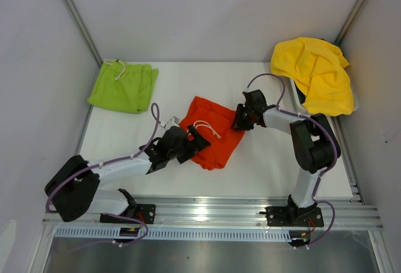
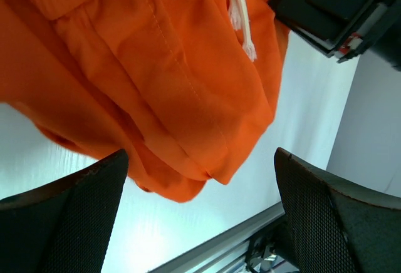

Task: Fold and stack the shorts
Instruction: Fold the shorts

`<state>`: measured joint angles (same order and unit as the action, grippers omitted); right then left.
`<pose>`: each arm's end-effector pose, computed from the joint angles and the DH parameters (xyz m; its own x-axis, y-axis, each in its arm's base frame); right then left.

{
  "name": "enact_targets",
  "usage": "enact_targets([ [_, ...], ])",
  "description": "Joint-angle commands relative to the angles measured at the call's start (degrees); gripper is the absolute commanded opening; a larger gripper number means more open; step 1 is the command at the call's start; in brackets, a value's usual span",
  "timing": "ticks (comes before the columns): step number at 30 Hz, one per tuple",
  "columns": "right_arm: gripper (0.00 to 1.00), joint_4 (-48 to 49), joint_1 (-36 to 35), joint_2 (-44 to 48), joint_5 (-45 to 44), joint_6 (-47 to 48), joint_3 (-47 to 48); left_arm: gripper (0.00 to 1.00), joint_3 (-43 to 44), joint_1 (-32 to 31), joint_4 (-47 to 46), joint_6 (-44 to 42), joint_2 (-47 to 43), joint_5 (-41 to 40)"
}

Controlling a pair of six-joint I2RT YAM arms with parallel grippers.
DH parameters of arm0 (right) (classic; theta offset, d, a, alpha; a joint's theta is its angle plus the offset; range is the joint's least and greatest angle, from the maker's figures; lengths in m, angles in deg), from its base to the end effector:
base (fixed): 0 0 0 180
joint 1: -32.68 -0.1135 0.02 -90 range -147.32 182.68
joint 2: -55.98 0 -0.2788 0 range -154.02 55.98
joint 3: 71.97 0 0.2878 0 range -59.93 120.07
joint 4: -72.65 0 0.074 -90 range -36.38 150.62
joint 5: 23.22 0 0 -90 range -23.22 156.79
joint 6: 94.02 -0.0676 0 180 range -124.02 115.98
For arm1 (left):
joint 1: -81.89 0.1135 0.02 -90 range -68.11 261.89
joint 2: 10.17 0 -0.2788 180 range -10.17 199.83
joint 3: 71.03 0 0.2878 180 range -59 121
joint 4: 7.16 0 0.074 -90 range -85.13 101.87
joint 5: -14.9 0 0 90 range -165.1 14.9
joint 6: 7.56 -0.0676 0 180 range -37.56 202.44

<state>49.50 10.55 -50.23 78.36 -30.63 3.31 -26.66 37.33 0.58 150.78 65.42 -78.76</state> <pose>0.3904 0.1734 0.1197 -0.8849 0.1138 -0.4517 -0.0915 0.9083 0.4081 0.2216 -0.2122 0.1454 -0.7833 -0.5304 -0.3243 -0.1710 0.6853 -0.7079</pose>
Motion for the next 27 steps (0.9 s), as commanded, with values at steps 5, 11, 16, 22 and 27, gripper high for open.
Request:
enact_targets([
  [5,0.29,-0.93,-0.46,0.22,-1.91,-0.72,-1.46,0.99,0.09,-1.94,16.07,10.76,-7.92,-9.96],
  [11,0.29,-0.23,-0.37,-0.31,-1.47,-0.81,-1.37,0.99,-2.19,-3.25,15.19,14.98,-7.83,-9.43],
  [16,0.28,0.13,-0.37,-0.13,-1.2,-0.81,-1.54,0.99,-0.44,-4.05,14.41,17.09,-6.6,-12.07],
  [22,0.28,0.83,-0.37,0.22,-0.76,-1.16,-1.89,0.99,3.34,-4.05,14.58,18.41,-1.95,-11.46],
  [27,0.28,1.27,-0.28,0.92,-0.5,-1.34,-2.51,0.99,5.89,-4.05,16.5,21.22,1.04,-10.23],
])
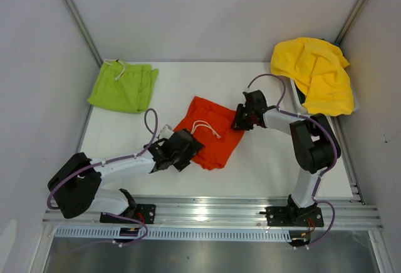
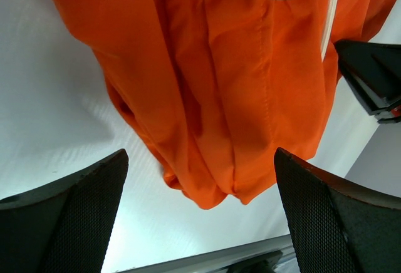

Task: Fold and stack the shorts
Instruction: Fold the shorts

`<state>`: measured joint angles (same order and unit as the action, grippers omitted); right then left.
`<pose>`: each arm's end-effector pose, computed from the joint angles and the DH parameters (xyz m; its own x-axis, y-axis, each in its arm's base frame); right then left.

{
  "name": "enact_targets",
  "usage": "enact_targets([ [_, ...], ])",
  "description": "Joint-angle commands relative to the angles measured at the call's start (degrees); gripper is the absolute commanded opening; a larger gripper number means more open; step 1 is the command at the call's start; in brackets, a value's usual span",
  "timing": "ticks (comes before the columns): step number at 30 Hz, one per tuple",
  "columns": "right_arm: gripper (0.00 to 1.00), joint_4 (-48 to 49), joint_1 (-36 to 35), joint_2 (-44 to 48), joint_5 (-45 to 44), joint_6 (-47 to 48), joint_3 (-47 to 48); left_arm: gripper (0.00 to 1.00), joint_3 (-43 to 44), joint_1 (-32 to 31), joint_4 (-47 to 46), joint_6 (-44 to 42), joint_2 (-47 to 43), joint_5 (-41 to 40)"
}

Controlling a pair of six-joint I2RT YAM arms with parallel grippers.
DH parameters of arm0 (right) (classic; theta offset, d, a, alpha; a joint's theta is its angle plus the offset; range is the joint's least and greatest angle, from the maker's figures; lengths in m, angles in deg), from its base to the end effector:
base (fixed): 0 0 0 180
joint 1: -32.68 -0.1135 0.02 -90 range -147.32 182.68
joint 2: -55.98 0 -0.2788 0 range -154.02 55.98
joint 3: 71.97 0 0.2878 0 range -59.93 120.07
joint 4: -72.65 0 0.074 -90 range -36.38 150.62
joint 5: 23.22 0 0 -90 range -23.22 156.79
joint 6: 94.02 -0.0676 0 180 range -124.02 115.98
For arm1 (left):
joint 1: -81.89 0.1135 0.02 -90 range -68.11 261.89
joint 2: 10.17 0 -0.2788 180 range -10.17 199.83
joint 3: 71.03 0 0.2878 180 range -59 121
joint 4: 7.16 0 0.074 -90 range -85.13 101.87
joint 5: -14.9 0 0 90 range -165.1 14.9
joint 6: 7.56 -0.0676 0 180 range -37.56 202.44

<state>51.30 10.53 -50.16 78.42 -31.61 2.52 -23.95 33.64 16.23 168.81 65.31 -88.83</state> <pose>0.3902 0.1736 0.1183 -0.8787 0.1321 -0.4588 -0.0844 0.9029 0.4215 0.2048 -0.2054 0.1368 -0.6588 -0.7178 -0.2253 -0.4825 0.6329 -0.6055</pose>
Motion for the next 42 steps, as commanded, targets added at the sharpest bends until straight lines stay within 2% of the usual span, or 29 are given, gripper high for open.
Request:
enact_targets([
  [1,0.28,-0.43,-0.26,1.2,-0.39,-0.35,-1.81,0.99,3.71,-0.35,1.3,3.63,1.42,-0.15],
  [10,0.28,-0.26,0.79,2.44,1.19,-0.71,-2.25,0.99,5.21,-0.35,3.41,7.14,3.88,-1.12],
  [16,0.27,-0.52,1.06,3.14,1.28,-1.41,-2.6,0.98,4.59,-0.35,1.22,6.53,5.2,-0.68],
  [18,0.28,-0.43,1.06,4.19,1.28,-1.58,-3.22,0.95,4.42,-0.35,-0.45,6.44,6.51,-0.59],
  [22,0.28,-1.58,1.06,6.65,0.76,-1.76,-4.18,0.83,3.63,-0.18,-3.61,6.88,8.45,-1.73],
  [26,0.28,-2.72,0.18,9.11,-0.21,-2.55,-5.68,0.5,3.89,0.17,-4.85,4.43,8.28,-5.77],
  [29,0.28,-3.07,-1.66,11.22,-0.91,-3.77,-8.31,0.34,3.63,1.84,-5.9,1.53,6.96,-6.22],
  [31,0.28,-2.37,-3.24,13.23,-1.88,-4.57,-11.28,0.27,3.19,3.59,-7.39,-2.58,6.35,-4.64],
  [33,0.28,-1.93,-5.88,14.3,-2.58,-5.97,-13.23,0.17,2.49,7.19,-10.9,-6.02,6.52,-0.26],
  [34,0.28,-1.84,-6.84,14.82,-3.37,-6.41,-14.72,0.13,2.48,8.51,-13.35,-11.34,7.13,1.76],
  [35,0.27,-1.84,-9.2,15.09,-3.81,-6.77,-15.43,0.0,2.92,11.13,-15.46,-14.18,7.48,5.44],
  [38,0.27,-1.4,-13.08,15.79,-5.48,-8.79,-17.62,0.0,5.55,15.18,-13.12,-24.73,8.8,8.19],
  [42,0.26,-1.4,-23.51,16.24,-7.5,-12.48,-18.16,0.0,12.83,18.27,-7.95,-42.11,12.3,13.11],
])
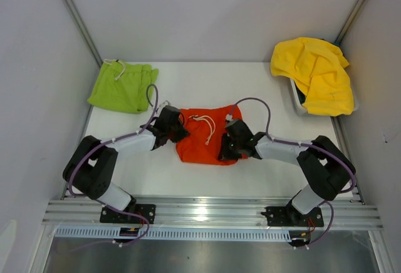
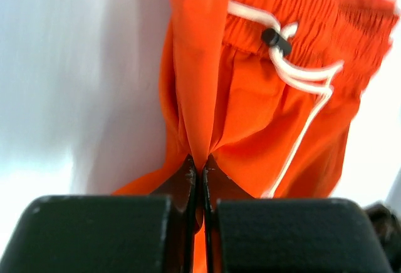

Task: Fold and stack the shorts
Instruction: Fold the shorts, then neatly place the folded shorts to the corner

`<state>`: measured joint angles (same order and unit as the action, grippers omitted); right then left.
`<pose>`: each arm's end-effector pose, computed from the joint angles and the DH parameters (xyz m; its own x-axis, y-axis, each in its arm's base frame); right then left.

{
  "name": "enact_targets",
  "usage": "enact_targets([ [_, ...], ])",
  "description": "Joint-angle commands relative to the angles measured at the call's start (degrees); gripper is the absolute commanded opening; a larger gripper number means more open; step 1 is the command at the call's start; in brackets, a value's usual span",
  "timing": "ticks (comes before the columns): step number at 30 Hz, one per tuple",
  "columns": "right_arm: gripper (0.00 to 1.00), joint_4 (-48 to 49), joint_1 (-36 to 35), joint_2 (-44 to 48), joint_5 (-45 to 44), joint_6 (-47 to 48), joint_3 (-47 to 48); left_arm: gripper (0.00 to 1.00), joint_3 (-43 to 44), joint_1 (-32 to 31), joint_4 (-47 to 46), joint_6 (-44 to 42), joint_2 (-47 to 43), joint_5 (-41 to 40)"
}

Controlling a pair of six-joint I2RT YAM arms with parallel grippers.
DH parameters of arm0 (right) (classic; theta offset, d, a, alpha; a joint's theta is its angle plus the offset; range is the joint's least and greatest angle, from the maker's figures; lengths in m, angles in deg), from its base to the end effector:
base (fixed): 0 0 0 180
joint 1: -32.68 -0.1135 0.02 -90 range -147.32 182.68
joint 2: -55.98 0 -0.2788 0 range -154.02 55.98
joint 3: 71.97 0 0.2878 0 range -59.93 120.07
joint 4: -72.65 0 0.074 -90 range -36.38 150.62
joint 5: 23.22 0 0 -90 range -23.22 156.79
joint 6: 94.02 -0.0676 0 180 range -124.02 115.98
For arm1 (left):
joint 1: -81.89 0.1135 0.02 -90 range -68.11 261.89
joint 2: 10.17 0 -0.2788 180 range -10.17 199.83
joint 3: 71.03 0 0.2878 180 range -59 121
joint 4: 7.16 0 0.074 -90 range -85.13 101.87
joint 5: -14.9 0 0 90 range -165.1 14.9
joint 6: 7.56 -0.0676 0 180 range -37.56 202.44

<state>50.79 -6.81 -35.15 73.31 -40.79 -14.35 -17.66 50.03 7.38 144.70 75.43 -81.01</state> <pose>0.2619 0.2258 0.1172 -0.9167 0.0152 -0.3992 -0.1659 0.8945 0.4151 0.2914 -0.1729 0.1351 -0.6997 -0.6017 -0.3852 -0.3312 0.7510 -0.5713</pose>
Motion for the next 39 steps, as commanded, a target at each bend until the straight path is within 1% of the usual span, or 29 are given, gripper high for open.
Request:
enact_targets([
  [1,0.26,-1.07,-7.78,1.31,-2.48,-4.26,-0.94,0.0,7.78,2.32,3.19,-20.66,2.98,5.47],
  [2,0.27,-1.68,-8.93,1.4,-2.48,-4.44,-0.33,0.0,9.09,2.93,3.12,-23.3,3.77,7.74],
  [3,0.37,-3.69,-9.81,2.44,-3.0,-4.45,1.07,0.0,9.45,3.2,3.04,-26.98,4.83,8.98],
  [4,0.44,-4.67,-10.26,3.41,-3.44,-4.19,1.7,0.0,10.33,3.47,2.86,-28.15,5.18,10.64],
  [5,0.67,-5.55,-10.26,4.9,-3.45,-3.83,2.22,0.0,10.25,3.99,2.6,-29.2,5.45,11.53],
  [6,0.77,-6.86,-9.39,8.22,-3.45,-3.4,2.84,0.0,10.25,4.26,1.55,-31.13,5.63,13.36],
  [7,0.83,-7.57,-8.77,9.99,-3.19,-3.04,3.19,0.0,10.25,4.43,1.45,-32.19,5.63,13.73],
  [8,0.91,-9.23,-8.07,11.66,-2.92,-1.91,3.54,0.0,10.42,4.52,1.63,-33.16,5.63,13.91],
  [9,0.93,-10.47,-7.19,14.38,-2.14,-1.38,4.42,0.0,11.47,4.61,2.5,-34.91,5.89,13.48],
  [11,0.98,-14.23,-3.68,16.59,-2.39,-0.15,5.13,0.0,12.44,4.96,4.08,-36.24,6.42,13.3],
  [13,1.0,-15.13,-0.87,19.67,-1.26,0.65,4.08,0.0,13.76,5.4,5.32,-37.56,7.64,14.08],
  [14,1.0,-15.83,2.36,20.55,-0.64,1.43,3.47,0.0,14.11,5.49,5.41,-38.17,8.0,15.22],
  [15,0.99,-15.84,3.96,21.95,-0.03,1.96,2.85,0.0,14.29,5.58,5.41,-38.35,8.35,15.66],
  [18,0.99,-15.84,9.85,22.67,2.09,5.55,1.18,0.04,14.73,5.67,5.32,-38.88,9.67,16.81],
  [19,1.0,-15.49,11.08,22.4,1.91,6.7,1.18,0.18,14.99,5.67,5.49,-38.97,10.45,16.81],
  [21,0.99,-14.53,14.5,21.53,3.22,9.6,1.26,0.33,15.26,5.67,5.32,-39.06,11.16,16.63],
  [22,1.0,-13.82,15.48,20.13,4.19,10.49,1.35,0.55,15.09,5.75,4.8,-38.97,11.25,16.9],
  [23,1.0,-12.08,16.36,19.25,5.94,11.19,1.18,0.64,14.65,5.84,4.1,-38.97,11.08,17.33],
  [24,1.0,-11.1,18.02,18.28,6.48,11.72,1.09,0.7,13.77,5.93,3.13,-38.97,10.82,18.3],
  [25,0.99,-10.4,18.91,17.14,7.09,12.33,1.09,0.81,13.16,6.36,1.82,-38.97,10.55,18.91],
  [26,0.99,-8.65,19.79,15.13,7.88,12.69,0.65,0.89,12.89,6.46,1.37,-39.4,10.11,19.36],
  [27,1.0,-7.68,21.36,13.98,9.11,12.95,0.47,0.95,12.89,6.63,1.36,-39.76,10.02,19.88],
  [28,0.99,-6.62,22.16,12.92,10.16,13.13,0.12,0.99,12.8,6.98,1.36,-40.19,9.94,19.89],
  [32,0.99,1.18,25.15,8.44,17.28,12.87,-1.63,0.99,11.83,8.12,-0.21,-40.99,9.32,20.41],
  [34,0.99,4.01,26.38,6.06,22.11,12.17,-2.34,0.99,9.99,9.43,-3.28,-40.55,9.23,23.12],
  [36,1.0,7.62,26.56,3.87,24.05,10.85,-2.52,0.99,9.02,10.41,-6.97,-39.76,9.58,25.41],
  [37,0.99,9.19,26.56,3.16,25.8,10.59,-2.69,0.99,8.5,11.28,-7.94,-39.24,10.45,27.43],
  [39,1.0,11.57,26.3,1.84,26.78,9.62,-2.87,0.99,8.05,12.69,-9.53,-38.71,12.03,29.02],
])
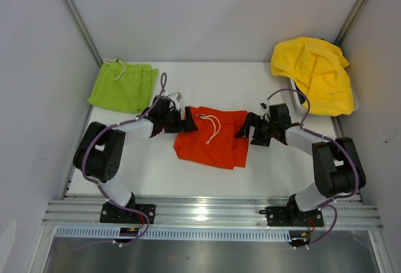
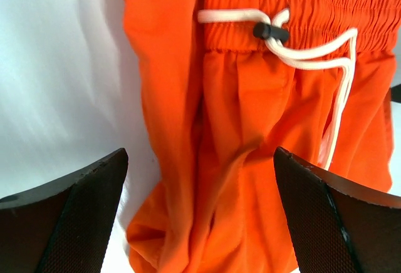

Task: Fold and stack the shorts
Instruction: Neatly place the folded shorts to the corner

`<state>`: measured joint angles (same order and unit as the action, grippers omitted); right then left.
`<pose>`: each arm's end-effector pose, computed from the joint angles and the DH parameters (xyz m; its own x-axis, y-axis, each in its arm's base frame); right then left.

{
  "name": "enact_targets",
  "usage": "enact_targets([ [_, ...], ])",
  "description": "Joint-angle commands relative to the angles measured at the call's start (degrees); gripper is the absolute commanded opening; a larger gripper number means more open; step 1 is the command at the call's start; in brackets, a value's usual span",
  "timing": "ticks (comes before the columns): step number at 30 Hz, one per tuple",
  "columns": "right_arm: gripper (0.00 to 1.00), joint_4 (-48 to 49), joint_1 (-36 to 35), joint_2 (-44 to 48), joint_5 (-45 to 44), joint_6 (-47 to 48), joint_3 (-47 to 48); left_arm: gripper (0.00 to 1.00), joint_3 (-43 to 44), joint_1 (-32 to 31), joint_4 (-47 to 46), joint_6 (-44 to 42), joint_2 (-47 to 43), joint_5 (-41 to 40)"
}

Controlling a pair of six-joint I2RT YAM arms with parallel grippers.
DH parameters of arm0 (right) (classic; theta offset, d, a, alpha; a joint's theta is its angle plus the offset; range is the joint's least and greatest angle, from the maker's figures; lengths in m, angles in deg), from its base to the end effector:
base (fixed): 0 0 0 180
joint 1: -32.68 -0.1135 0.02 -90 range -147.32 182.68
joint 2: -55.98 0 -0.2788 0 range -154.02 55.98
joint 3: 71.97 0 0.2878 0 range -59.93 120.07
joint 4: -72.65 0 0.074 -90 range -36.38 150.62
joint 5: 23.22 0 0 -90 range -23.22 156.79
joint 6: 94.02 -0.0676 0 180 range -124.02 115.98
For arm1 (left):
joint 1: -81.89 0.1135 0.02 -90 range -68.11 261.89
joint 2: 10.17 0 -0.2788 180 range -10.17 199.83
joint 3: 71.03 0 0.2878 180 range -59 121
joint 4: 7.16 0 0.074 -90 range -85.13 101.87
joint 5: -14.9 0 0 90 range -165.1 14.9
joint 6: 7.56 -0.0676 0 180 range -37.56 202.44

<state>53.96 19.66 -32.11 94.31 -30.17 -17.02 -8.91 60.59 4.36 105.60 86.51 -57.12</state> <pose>0.3188 0.1058 0.1295 -0.8983 0.1934 -0.3946 -0.0916 0.7958 0.5986 0.3515 -0.1594 0.1275 -0.8314 -0.0774 -0.5503 0.2371 0.8462 -0.4772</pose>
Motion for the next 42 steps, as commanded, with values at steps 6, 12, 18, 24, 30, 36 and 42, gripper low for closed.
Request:
enact_targets([
  [6,1.0,10.17,-3.77,-3.92,4.03,-2.15,0.41,0.99,-1.04,4.95,-9.33,1.8,2.63,12.08],
  [12,0.99,9.21,-6.93,-6.56,-0.89,-3.11,0.94,0.99,0.19,4.95,-9.33,1.98,5.0,14.54],
  [18,0.94,7.01,-9.65,-8.32,-7.4,-3.38,3.58,0.99,-0.6,4.95,-11.44,3.03,5.88,16.12],
  [24,0.55,7.62,-9.92,-9.81,-7.32,-4.61,3.67,0.91,-1.39,4.95,-12.41,3.3,6.06,17.09],
  [30,0.43,8.5,-9.84,-9.9,-6.96,-5.05,3.75,0.82,-3.14,5.3,-13.89,4.09,5.63,16.74],
  [36,0.22,10.08,-9.22,-10.52,-5.21,-5.49,3.93,0.73,-8.33,7.06,-18.64,6.98,3.95,18.49],
  [42,0.05,10.61,-8.69,-11.4,-4.77,-5.66,4.28,0.68,-11.23,7.85,-20.93,7.78,2.2,18.32],
])
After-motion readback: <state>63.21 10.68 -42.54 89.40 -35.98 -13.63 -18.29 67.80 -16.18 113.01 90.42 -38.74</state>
